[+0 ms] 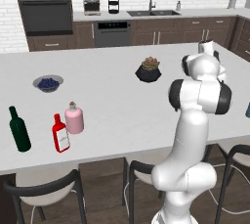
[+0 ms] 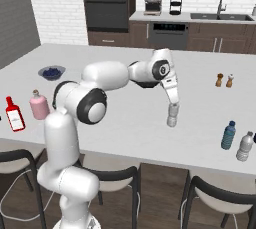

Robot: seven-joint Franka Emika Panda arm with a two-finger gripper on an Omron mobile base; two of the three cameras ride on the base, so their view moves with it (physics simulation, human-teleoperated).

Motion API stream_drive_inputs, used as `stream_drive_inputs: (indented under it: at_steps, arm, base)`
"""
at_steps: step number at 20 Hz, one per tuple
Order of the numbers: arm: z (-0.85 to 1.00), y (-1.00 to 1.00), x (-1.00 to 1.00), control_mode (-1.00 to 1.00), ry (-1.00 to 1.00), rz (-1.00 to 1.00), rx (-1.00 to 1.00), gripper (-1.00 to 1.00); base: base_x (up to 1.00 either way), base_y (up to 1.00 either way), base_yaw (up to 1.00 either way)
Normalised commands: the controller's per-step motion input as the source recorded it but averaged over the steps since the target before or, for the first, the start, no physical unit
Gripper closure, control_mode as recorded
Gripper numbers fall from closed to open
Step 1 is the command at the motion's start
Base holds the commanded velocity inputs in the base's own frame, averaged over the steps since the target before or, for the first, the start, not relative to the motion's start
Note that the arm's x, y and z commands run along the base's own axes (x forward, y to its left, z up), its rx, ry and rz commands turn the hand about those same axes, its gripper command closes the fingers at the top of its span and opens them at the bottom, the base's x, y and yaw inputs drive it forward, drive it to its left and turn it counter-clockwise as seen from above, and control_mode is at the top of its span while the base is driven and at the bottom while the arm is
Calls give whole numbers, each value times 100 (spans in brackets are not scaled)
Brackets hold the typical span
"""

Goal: Move the plastic bottles in the middle to the plastics group, and the glass bottles in the middle to the glass group.

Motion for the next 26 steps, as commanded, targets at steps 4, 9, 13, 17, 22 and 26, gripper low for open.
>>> stream_drive_inputs:
  at_steps: [4,9,13,17,22,26]
  arm:
    - [0,-68,-8,-100,-9,-8,0,100]
    - [-2,-87,-3,-100,-9,-10,1,100]
    - [-15,-83,0,-100,-12,-8,4,100]
    - [-14,-61,0,-100,-7,-8,1,100]
    - [0,-11,0,-100,8,-4,-4,100]
    - [0,-7,0,-100,15,-6,-8,100]
  base:
    - [0,0,0]
    - [0,0,0]
    - [0,0,0]
    - [0,0,0]
    - [0,0,0]
    - [0,0,0]
